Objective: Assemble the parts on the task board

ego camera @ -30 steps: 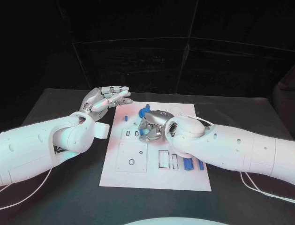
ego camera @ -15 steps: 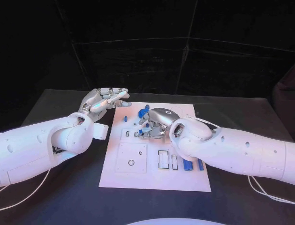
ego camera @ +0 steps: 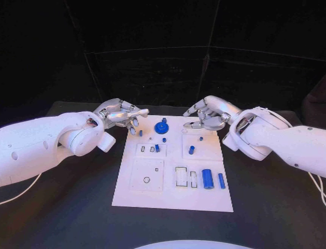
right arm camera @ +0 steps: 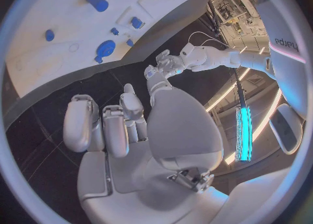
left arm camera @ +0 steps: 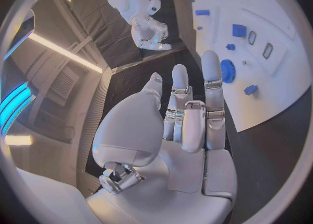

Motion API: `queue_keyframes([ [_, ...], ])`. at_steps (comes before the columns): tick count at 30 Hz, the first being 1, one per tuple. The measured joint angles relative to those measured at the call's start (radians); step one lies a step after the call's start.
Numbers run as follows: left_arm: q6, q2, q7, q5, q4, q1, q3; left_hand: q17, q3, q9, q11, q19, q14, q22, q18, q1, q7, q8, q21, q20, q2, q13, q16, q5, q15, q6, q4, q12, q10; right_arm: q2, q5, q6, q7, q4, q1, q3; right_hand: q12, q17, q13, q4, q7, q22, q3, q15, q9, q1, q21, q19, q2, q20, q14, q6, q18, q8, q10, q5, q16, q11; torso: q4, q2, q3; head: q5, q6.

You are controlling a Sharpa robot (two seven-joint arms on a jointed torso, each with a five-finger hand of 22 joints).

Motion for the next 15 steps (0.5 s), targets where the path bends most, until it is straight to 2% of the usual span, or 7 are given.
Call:
queue_keyframes([
  [3, 0.055, 0.024, -0.124, -0.119, -0.008, 0.019, 0.000, 0.010, -0.066, 0.052, -0.009, -0.034, -0.002, 0.071, 0.000, -0.039, -0.009, 0.081, 0.082, -0.010, 0.010, 0.208, 0.057, -0.007, -0.002, -0.022, 0.076, 0.219, -0.090, -0.028, 0.052, 0.011, 0.015, 0.001, 0.012, -0.001, 0.000, 0.000, 0.000, -0.003, -0.002, 0.000, -0.003, 0.000, 0.000, 0.005, 0.000, 0.000, 0.005, 0.000, 0.000, 0.002, 0.000, 0.003, 0.000, 0.018, 0.000, 0.000, -0.0015, -0.006, 0.0027, 0.003, -0.003],
  [5, 0.091, 0.045, -0.200, -0.203, -0.015, 0.031, -0.001, 0.010, -0.096, 0.078, -0.007, -0.046, -0.002, 0.128, 0.000, -0.045, -0.012, 0.122, 0.137, -0.011, 0.019, 0.307, 0.079, -0.006, -0.002, -0.031, 0.106, 0.320, -0.114, -0.039, 0.077, 0.017, 0.021, 0.001, 0.017, -0.001, 0.000, 0.000, 0.000, -0.006, -0.002, 0.000, -0.006, 0.000, 0.000, 0.005, 0.000, 0.000, 0.005, 0.000, 0.000, 0.002, 0.000, 0.003, 0.000, 0.023, 0.000, 0.000, -0.0030, -0.011, 0.0051, 0.006, -0.005],
  [6, 0.108, 0.057, -0.235, -0.245, -0.021, 0.037, -0.002, 0.010, -0.108, 0.091, -0.012, -0.038, 0.000, 0.184, 0.000, -0.054, -0.017, 0.142, 0.183, -0.013, 0.024, 0.371, 0.096, -0.006, -0.009, -0.026, 0.117, 0.380, -0.102, -0.043, 0.088, 0.020, 0.023, 0.001, 0.019, -0.001, 0.000, 0.000, 0.000, -0.006, -0.002, 0.000, -0.006, 0.000, 0.000, 0.005, 0.000, 0.000, 0.005, 0.000, 0.000, 0.002, 0.000, 0.003, 0.000, 0.023, -0.004, 0.000, -0.0035, -0.012, 0.0061, 0.008, -0.007],
  [9, 0.157, 0.099, -0.339, -0.363, -0.042, 0.058, -0.015, 0.010, -0.152, 0.143, -0.028, 0.031, 0.000, 0.476, -0.046, -0.076, -0.034, 0.207, 0.418, -0.026, 0.039, 0.624, 0.135, -0.006, -0.025, -0.031, 0.119, 0.604, -0.028, -0.046, 0.114, 0.030, 0.029, -0.002, 0.023, -0.001, 0.000, 0.000, 0.000, -0.003, -0.002, -0.005, -0.008, 0.000, 0.000, 0.005, -0.004, -0.001, 0.005, -0.001, 0.000, 0.002, 0.000, 0.007, 0.000, 0.031, -0.005, 0.000, -0.0044, -0.017, 0.0093, 0.012, -0.009],
  [10, 0.169, 0.111, -0.366, -0.392, -0.051, 0.064, -0.021, 0.010, -0.168, 0.166, -0.031, 0.035, -0.001, 0.533, -0.046, -0.079, -0.042, 0.232, 0.465, -0.030, 0.042, 0.692, 0.136, -0.006, -0.025, -0.038, 0.120, 0.662, -0.011, -0.047, 0.119, 0.033, 0.030, -0.003, 0.023, -0.001, 0.000, 0.000, -0.001, -0.003, -0.004, -0.008, -0.014, 0.000, 0.000, 0.005, -0.007, -0.003, 0.005, -0.003, 0.000, 0.004, 0.000, 0.009, 0.001, 0.042, -0.006, -0.001, -0.0046, -0.018, 0.0102, 0.013, -0.010],
  [14, 0.211, 0.166, -0.465, -0.481, -0.088, 0.080, -0.042, 0.010, -0.209, 0.234, -0.031, 0.027, -0.002, 0.619, -0.046, -0.071, -0.048, 0.301, 0.537, -0.031, 0.050, 0.767, 0.136, -0.006, -0.030, -0.071, 0.119, 0.724, -0.008, -0.046, 0.137, 0.044, 0.032, -0.008, 0.025, -0.002, 0.000, 0.000, -0.003, -0.004, -0.005, -0.011, -0.015, 0.000, 0.000, 0.005, -0.007, -0.003, 0.005, -0.003, 0.000, 0.005, 0.000, 0.009, 0.004, 0.056, -0.010, -0.004, -0.0056, -0.021, 0.0129, 0.015, -0.012],
  [15, 0.220, 0.180, -0.487, -0.497, -0.096, 0.083, -0.046, 0.010, -0.215, 0.245, -0.031, 0.027, -0.002, 0.636, -0.058, -0.067, -0.048, 0.312, 0.551, -0.031, 0.054, 0.773, 0.136, -0.006, -0.030, -0.077, 0.119, 0.728, -0.008, -0.046, 0.141, 0.046, 0.032, -0.010, 0.025, -0.002, 0.000, 0.000, -0.003, -0.004, -0.005, -0.012, -0.015, 0.000, 0.000, 0.005, -0.007, -0.003, 0.005, -0.003, 0.000, 0.005, 0.000, 0.009, 0.004, 0.056, -0.010, -0.004, -0.0058, -0.021, 0.0133, 0.015, -0.012],
])
